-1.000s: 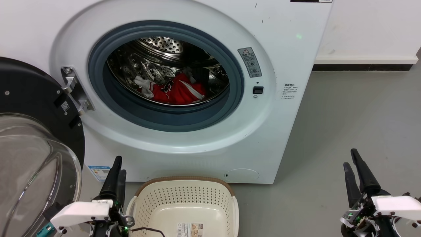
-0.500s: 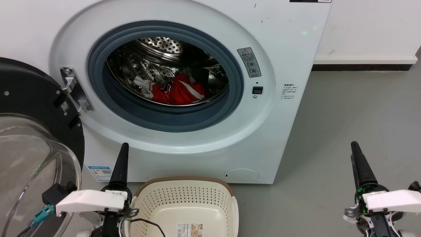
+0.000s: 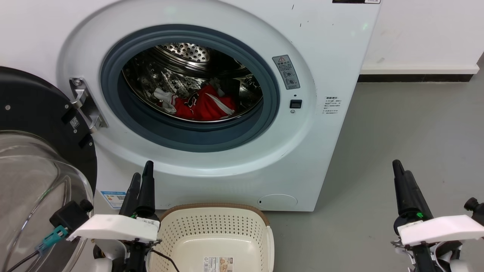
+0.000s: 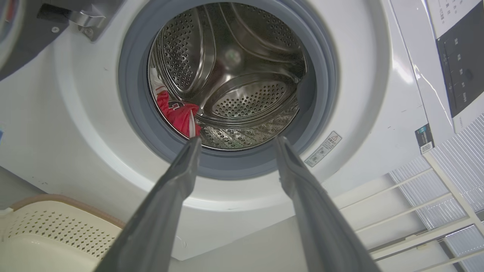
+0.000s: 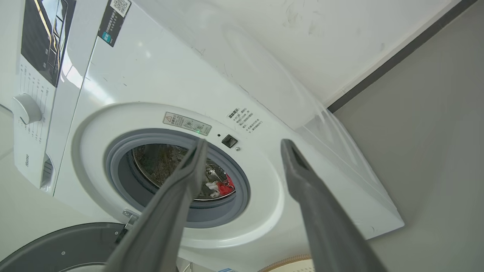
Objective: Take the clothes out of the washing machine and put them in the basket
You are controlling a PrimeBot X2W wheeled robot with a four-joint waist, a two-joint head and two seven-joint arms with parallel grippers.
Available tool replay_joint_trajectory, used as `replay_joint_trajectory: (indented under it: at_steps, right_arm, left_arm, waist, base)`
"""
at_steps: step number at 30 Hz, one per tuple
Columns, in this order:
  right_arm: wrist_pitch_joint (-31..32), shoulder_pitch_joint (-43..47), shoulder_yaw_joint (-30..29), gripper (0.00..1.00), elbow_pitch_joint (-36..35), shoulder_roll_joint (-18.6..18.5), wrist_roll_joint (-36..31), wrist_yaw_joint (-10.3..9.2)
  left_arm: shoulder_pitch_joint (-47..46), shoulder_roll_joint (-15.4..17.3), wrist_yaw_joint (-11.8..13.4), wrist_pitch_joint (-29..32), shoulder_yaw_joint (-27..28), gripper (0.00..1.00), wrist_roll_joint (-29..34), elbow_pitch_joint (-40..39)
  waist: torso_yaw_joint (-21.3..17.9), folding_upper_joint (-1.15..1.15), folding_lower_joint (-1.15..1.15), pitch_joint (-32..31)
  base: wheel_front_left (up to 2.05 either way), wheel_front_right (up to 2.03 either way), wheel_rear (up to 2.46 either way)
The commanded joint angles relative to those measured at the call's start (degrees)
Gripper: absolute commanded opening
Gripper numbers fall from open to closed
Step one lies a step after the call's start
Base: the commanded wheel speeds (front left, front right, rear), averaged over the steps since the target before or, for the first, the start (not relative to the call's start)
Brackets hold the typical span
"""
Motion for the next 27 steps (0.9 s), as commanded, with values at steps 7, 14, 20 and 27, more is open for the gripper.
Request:
replay_joint_trajectory:
  at_steps: [7,14,20,27]
  right_arm:
    - [-1.81,-0.21,0.18,1.00,-0.82,-0.03,-8.79,0.01]
    - [-3.08,-0.02,0.08,1.00,0.19,-0.02,-14.52,0.01]
    - [-3.94,-0.02,0.33,1.00,0.40,-0.02,-18.63,0.01]
    - [-5.07,0.26,0.13,1.00,1.03,-0.01,-24.16,0.01]
  left_arm:
    - [-1.89,0.17,0.72,-1.85,-1.17,1.00,8.51,-0.84]
    - [-1.88,0.18,1.02,-3.07,-1.92,1.00,14.81,-0.07]
    - [-1.79,0.29,1.00,-3.94,-2.20,1.00,18.87,0.23]
    - [-1.93,0.43,1.40,-5.04,-2.85,1.00,24.03,0.58]
  waist:
    - [0.25,0.00,0.00,0.02]
    - [0.41,0.00,0.00,-0.05]
    - [0.48,0.00,0.00,-0.06]
    - [0.73,0.00,0.00,-0.10]
  base:
    - [0.00,0.00,0.00]
    - [0.00,0.00,0.00]
    - [0.00,0.00,0.00]
    - [0.00,0.00,0.00]
